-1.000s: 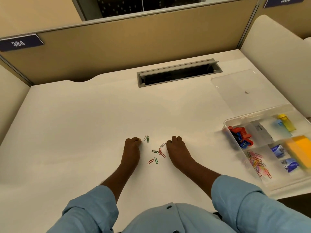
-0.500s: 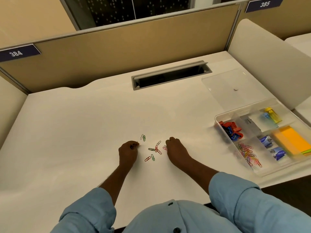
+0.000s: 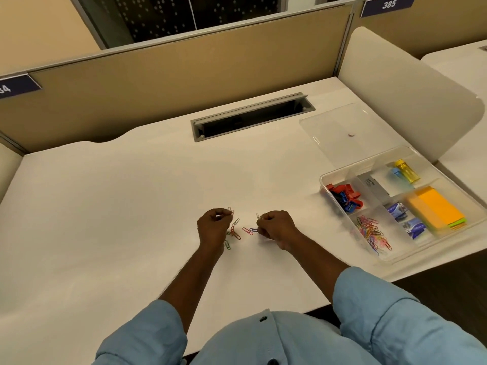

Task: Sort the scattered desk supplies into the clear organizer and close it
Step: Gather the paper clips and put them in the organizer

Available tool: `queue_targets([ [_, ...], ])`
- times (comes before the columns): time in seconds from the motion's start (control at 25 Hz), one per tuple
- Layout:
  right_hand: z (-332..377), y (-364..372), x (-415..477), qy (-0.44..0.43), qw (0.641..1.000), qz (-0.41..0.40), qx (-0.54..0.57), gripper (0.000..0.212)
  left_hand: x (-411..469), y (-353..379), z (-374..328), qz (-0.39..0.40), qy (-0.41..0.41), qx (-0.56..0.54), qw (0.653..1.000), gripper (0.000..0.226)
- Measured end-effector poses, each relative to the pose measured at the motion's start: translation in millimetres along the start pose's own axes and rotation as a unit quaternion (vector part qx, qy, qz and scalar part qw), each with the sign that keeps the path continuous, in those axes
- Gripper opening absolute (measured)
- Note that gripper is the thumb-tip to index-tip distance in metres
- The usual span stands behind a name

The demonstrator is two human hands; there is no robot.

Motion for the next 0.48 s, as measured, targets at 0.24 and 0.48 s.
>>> queue_targets([
  [0.24, 18.5, -59.6, -28.9, -0.044, 0.996, -0.020, 0.081, 0.001, -25.9, 70.9, -36.9, 0.157, 0.003, -0.030, 0.987, 0.017],
  [0.48, 5.6, -164.8, -41.0, -0.047, 0.984, -0.174, -0.003, 0.007, -64.1, 166.3, -55.1, 0.313, 0.104, 0.063, 0.942, 0.012],
])
Point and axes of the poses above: each hand's wrist, its own x-axis towards the middle knuckle, its own y-axis out of the palm, z = x × y, the point moved 1 cm from there along x, towards the middle knuckle, and after that the axes turned 9 degrees about y, right-handed, at the moved point
